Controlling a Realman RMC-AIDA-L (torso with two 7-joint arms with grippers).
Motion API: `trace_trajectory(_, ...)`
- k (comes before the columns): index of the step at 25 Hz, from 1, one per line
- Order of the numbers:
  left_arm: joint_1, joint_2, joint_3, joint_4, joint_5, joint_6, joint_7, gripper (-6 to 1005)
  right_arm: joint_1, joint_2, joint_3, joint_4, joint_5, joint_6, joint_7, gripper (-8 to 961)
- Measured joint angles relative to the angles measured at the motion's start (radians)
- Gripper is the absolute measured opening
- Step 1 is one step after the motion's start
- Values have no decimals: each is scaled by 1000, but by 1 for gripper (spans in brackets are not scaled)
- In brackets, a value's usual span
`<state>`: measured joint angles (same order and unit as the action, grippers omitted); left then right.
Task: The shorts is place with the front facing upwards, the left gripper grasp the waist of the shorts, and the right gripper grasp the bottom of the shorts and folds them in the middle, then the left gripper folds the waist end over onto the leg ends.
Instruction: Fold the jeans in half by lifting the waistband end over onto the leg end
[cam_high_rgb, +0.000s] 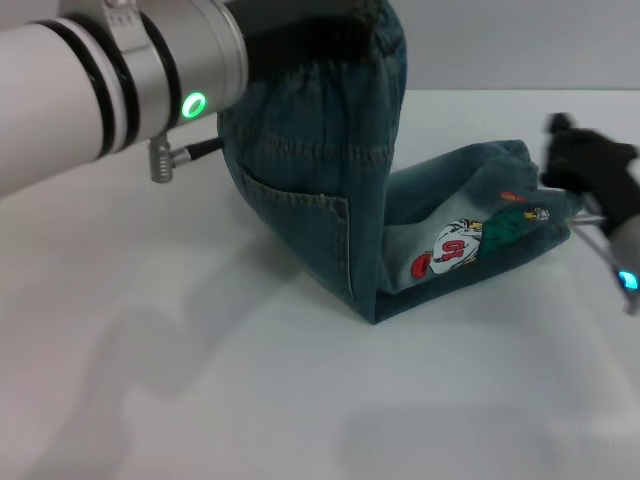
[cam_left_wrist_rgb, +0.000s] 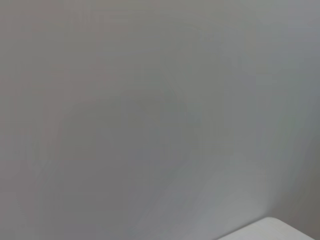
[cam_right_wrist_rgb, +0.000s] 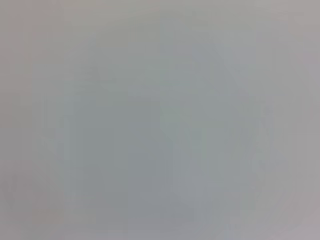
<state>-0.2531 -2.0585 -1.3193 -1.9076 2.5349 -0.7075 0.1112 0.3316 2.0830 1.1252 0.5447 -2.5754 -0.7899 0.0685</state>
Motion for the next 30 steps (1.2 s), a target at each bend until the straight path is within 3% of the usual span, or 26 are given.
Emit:
trace_trajectory(10,-26,-1,92,57,-24,87,8,57,-132,-2,80,40,0,-51,-68,89)
trace_trajectory(12,-34,-1,109,71,-37,107,9,57,-143,-3,80,50,0,-56,-88,90)
trace_trajectory(13,-69,-3,170,110,-55,164,21,57,-145,-3,80,53,0,-55,-96,91)
trace_trajectory(16,-82,-4,183,123,-56,176,24,57,-145,-4,81,54,0,-54,-103,92)
trace_trajectory(21,-166,-6,267,264,-130,334,42,57,-150,-4,78,64,0,-54,-105,94)
trace_trajectory(26,-202,-7,279,322,-132,390,45,57,-176,-4,77,90,-7,-55,-110,96)
trace_trajectory(30,-202,-6,281,332,-132,419,47,147,-182,-6,79,90,-7,-56,-111,98)
